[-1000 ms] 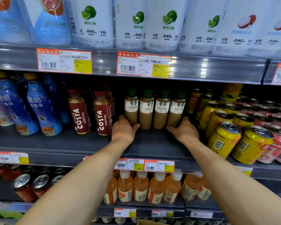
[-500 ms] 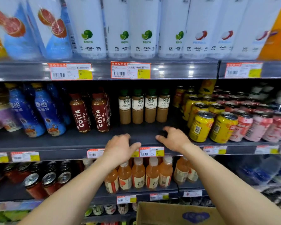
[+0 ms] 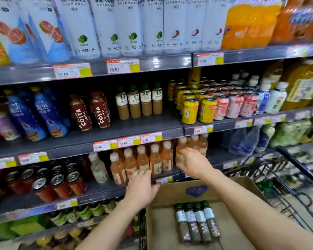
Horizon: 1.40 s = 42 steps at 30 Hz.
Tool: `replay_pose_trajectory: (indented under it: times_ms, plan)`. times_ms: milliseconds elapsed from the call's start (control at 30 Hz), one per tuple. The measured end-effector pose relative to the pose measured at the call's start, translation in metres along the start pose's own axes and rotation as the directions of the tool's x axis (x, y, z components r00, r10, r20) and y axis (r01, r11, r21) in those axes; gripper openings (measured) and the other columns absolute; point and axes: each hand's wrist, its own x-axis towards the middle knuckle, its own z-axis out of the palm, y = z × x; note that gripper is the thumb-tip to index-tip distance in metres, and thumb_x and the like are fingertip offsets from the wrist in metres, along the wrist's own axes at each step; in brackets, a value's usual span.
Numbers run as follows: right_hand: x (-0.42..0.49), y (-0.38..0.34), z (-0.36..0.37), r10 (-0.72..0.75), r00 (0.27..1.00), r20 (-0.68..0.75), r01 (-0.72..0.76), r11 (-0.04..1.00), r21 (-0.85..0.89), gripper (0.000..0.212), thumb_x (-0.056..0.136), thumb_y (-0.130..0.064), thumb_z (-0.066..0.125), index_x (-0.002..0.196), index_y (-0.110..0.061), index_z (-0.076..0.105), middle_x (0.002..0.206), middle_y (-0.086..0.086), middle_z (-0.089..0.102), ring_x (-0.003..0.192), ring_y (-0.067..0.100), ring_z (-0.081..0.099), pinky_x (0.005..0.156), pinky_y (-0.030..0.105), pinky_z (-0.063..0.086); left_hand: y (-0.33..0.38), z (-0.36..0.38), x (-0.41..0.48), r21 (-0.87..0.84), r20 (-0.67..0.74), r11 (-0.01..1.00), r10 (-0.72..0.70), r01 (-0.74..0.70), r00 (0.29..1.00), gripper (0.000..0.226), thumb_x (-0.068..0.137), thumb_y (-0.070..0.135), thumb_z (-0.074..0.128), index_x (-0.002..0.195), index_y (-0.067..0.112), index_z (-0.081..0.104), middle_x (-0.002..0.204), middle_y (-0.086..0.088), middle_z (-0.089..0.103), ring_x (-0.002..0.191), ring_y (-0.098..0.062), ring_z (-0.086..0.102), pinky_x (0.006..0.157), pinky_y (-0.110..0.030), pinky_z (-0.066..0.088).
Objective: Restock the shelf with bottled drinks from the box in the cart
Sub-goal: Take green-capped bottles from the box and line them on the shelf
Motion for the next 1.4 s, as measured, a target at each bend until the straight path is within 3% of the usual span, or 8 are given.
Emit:
replay_pose_trajectory:
  times_ms: [267, 367, 567, 733, 900, 1133, 1267, 1400]
  plan:
    - [-0.079, 0.070, 0.085, 0.140, 0.948, 0.284, -0.143, 0.990, -0.011, 0.048, 0.091, -0.042, 0.061, 0.130, -0.016, 0.054, 0.126, 0.008, 0.057, 0.123, 0.031, 0.052, 0.097, 0.036, 0.047, 0.020, 0.105, -0.062, -0.042, 0.257, 0.997, -0.045, 0.058, 0.965, 0.063, 0.093, 0.050, 0.055, 0.144, 0.015, 0.042, 0.145, -0.008, 0.046, 0.138, -0.026, 0.033, 0.116, -0.035, 0.028]
    - [-0.101, 0.102, 0.119, 0.201, 0.896, 0.395, -0.197, 0.979, -0.051, 0.051, 0.090, -0.043, 0.061, 0.135, -0.019, 0.052, 0.131, 0.010, 0.058, 0.124, 0.031, 0.053, 0.100, 0.036, 0.047, 0.035, 0.147, -0.071, -0.017, 0.351, 0.994, -0.097, 0.110, 0.931, 0.059, 0.093, 0.049, 0.054, 0.141, 0.015, 0.045, 0.140, -0.008, 0.050, 0.134, -0.026, 0.038, 0.113, -0.033, 0.031]
    - [-0.133, 0.167, 0.178, 0.248, 0.786, 0.567, -0.251, 0.965, -0.073, 0.033, 0.091, -0.041, 0.053, 0.117, -0.022, 0.062, 0.120, 0.009, 0.070, 0.111, 0.030, 0.064, 0.087, 0.030, 0.049, 0.065, 0.231, -0.077, -0.060, 0.509, 0.969, -0.178, 0.241, 0.842, 0.056, 0.093, 0.041, 0.056, 0.142, 0.015, 0.044, 0.145, -0.006, 0.049, 0.137, -0.024, 0.037, 0.114, -0.032, 0.030]
    - [-0.127, 0.206, 0.224, 0.315, 0.675, 0.667, -0.335, 0.937, -0.103, 0.035, 0.090, -0.032, 0.052, 0.120, -0.020, 0.064, 0.123, 0.008, 0.069, 0.113, 0.029, 0.064, 0.091, 0.031, 0.051, 0.073, 0.283, -0.064, -0.026, 0.556, 0.937, -0.277, 0.349, 0.784, 0.053, 0.093, 0.041, 0.053, 0.139, 0.015, 0.046, 0.143, -0.005, 0.051, 0.135, -0.023, 0.039, 0.113, -0.033, 0.033]
    - [-0.094, 0.224, 0.266, 0.370, 0.650, 0.664, -0.429, 0.900, -0.081, 0.037, 0.098, -0.033, 0.046, 0.122, -0.009, 0.062, 0.123, 0.014, 0.068, 0.113, 0.029, 0.065, 0.091, 0.032, 0.051, 0.069, 0.323, -0.025, -0.060, 0.507, 0.865, -0.403, 0.498, 0.762, 0.036, 0.091, 0.034, 0.057, 0.121, 0.015, 0.056, 0.121, -0.008, 0.064, 0.115, -0.028, 0.058, 0.096, -0.035, 0.049]
    - [-0.063, 0.243, 0.314, 0.520, 0.588, 0.620, -0.708, 0.701, 0.084, 0.056, 0.092, -0.050, 0.063, 0.129, -0.009, 0.057, 0.129, 0.013, 0.064, 0.118, 0.029, 0.061, 0.090, 0.030, 0.048, 0.061, 0.374, 0.019, -0.185, 0.516, 0.631, -0.590, 0.753, 0.621, 0.045, 0.090, 0.043, 0.066, 0.121, 0.012, 0.057, 0.125, -0.013, 0.065, 0.117, -0.034, 0.059, 0.092, -0.034, 0.047]
    - [-0.068, 0.253, 0.332, 0.560, 0.525, 0.641, -0.801, 0.580, 0.148, 0.055, 0.084, -0.045, 0.076, 0.125, -0.012, 0.059, 0.121, 0.009, 0.069, 0.109, 0.027, 0.065, 0.090, 0.034, 0.053, 0.055, 0.389, 0.024, -0.229, 0.494, 0.581, -0.622, 0.781, 0.607, 0.048, 0.083, 0.044, 0.076, 0.117, 0.014, 0.061, 0.120, -0.010, 0.068, 0.114, -0.031, 0.061, 0.086, -0.030, 0.044]
    - [-0.074, 0.254, 0.332, 0.576, 0.534, 0.619, -0.802, 0.577, 0.155, 0.053, 0.082, -0.044, 0.077, 0.120, -0.011, 0.060, 0.116, 0.009, 0.069, 0.106, 0.026, 0.065, 0.088, 0.032, 0.052, 0.052, 0.384, 0.023, -0.223, 0.514, 0.572, -0.619, 0.789, 0.594, 0.044, 0.085, 0.043, 0.075, 0.116, 0.015, 0.063, 0.120, -0.009, 0.069, 0.114, -0.030, 0.061, 0.086, -0.029, 0.044]
